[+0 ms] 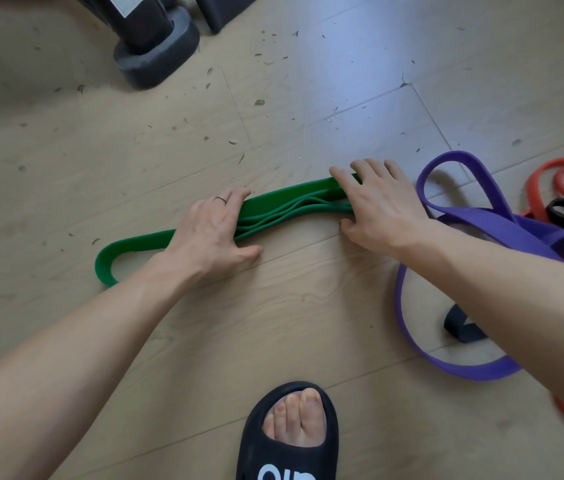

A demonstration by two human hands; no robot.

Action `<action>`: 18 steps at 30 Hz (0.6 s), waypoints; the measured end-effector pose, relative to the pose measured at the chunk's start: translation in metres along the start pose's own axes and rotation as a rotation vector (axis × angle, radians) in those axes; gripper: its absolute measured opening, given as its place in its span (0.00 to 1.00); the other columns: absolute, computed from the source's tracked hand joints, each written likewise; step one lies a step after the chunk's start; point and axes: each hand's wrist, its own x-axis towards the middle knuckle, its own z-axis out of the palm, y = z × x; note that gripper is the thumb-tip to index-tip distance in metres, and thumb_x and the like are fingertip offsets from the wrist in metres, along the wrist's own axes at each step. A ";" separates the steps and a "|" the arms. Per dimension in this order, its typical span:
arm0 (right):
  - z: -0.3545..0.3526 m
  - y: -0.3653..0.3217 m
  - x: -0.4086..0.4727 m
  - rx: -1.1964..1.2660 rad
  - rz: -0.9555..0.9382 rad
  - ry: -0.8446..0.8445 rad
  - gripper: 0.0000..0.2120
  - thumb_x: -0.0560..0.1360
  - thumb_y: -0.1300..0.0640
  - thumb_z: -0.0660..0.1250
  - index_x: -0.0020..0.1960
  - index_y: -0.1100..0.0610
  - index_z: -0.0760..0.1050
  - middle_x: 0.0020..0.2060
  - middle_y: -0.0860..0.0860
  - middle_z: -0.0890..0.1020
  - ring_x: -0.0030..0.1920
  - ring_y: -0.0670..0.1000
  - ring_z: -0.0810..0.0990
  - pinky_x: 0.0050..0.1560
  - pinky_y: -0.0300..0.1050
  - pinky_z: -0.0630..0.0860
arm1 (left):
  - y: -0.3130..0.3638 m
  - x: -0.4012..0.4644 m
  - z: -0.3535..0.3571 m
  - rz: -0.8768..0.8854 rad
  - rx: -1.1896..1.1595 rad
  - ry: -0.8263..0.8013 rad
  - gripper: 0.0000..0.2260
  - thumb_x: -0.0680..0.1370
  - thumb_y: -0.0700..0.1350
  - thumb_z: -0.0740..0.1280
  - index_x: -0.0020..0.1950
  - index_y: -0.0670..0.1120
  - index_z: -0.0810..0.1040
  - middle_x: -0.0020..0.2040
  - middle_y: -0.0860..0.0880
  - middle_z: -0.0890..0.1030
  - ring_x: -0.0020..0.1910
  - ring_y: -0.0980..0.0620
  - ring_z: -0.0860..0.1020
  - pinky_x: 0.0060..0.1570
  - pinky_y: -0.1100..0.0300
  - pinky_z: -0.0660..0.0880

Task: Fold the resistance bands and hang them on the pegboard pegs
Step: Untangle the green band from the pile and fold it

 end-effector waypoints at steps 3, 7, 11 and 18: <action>-0.001 0.001 -0.003 0.008 0.001 0.006 0.39 0.74 0.47 0.70 0.79 0.53 0.57 0.72 0.60 0.69 0.73 0.62 0.66 0.76 0.59 0.59 | 0.000 0.000 0.001 -0.003 -0.001 0.013 0.41 0.73 0.61 0.73 0.80 0.51 0.59 0.67 0.43 0.75 0.63 0.40 0.74 0.65 0.51 0.68; -0.004 0.003 -0.010 0.047 0.017 0.011 0.39 0.73 0.47 0.70 0.79 0.53 0.57 0.72 0.60 0.69 0.73 0.62 0.67 0.76 0.59 0.59 | 0.002 0.003 0.002 0.014 0.015 0.040 0.40 0.73 0.62 0.73 0.80 0.50 0.60 0.67 0.43 0.75 0.63 0.41 0.74 0.65 0.50 0.68; -0.013 0.011 -0.025 0.163 0.129 0.096 0.35 0.74 0.50 0.66 0.78 0.55 0.60 0.71 0.60 0.71 0.70 0.62 0.69 0.73 0.58 0.62 | 0.009 0.010 0.005 0.072 0.034 0.107 0.41 0.73 0.62 0.73 0.79 0.49 0.61 0.68 0.45 0.73 0.61 0.41 0.75 0.65 0.50 0.68; -0.014 0.050 -0.054 0.001 0.509 0.113 0.20 0.75 0.55 0.63 0.65 0.62 0.71 0.57 0.64 0.77 0.57 0.65 0.75 0.57 0.57 0.69 | 0.045 0.013 0.009 0.278 0.075 0.177 0.43 0.70 0.61 0.74 0.80 0.47 0.62 0.76 0.44 0.66 0.75 0.42 0.65 0.79 0.47 0.55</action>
